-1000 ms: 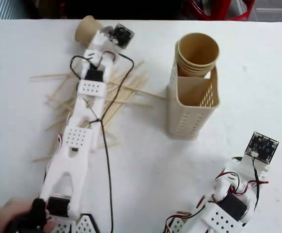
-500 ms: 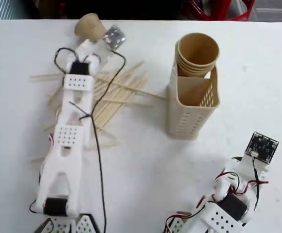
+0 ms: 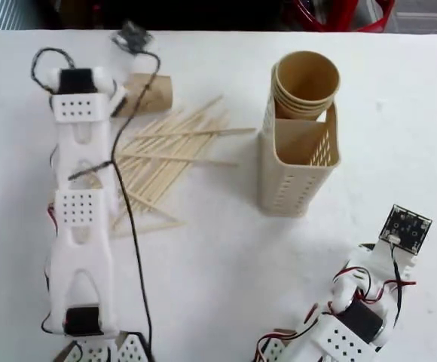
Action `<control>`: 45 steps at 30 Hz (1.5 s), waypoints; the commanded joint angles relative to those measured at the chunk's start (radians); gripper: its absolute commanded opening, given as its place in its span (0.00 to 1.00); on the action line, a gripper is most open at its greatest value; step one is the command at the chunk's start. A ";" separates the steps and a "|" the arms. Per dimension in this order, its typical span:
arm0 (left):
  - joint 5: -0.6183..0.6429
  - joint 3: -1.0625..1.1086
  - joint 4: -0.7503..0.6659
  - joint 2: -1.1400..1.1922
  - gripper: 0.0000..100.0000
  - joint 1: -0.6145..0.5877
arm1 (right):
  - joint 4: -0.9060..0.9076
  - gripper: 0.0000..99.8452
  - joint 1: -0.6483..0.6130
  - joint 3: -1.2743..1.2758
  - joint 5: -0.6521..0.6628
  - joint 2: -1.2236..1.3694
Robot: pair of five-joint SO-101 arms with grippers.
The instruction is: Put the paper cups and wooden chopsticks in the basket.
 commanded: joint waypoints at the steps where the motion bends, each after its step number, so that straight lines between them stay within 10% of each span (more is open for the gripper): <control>1: 0.109 -0.017 -0.138 -0.174 0.02 -0.004 | -0.010 0.02 0.007 0.006 0.012 0.007; 7: 0.278 -0.020 -0.367 -0.124 0.03 -0.027 | -0.010 0.02 0.007 0.006 0.012 0.007; 14: 0.618 -0.014 -0.144 -0.131 0.26 -0.059 | -0.010 0.02 0.007 0.006 0.012 0.007; 19: 0.517 -0.008 0.089 -0.140 0.27 -0.045 | -0.010 0.02 0.007 0.006 0.012 0.007; 45: 0.511 0.077 -0.032 0.042 0.26 0.058 | -0.010 0.02 0.008 0.006 0.012 0.007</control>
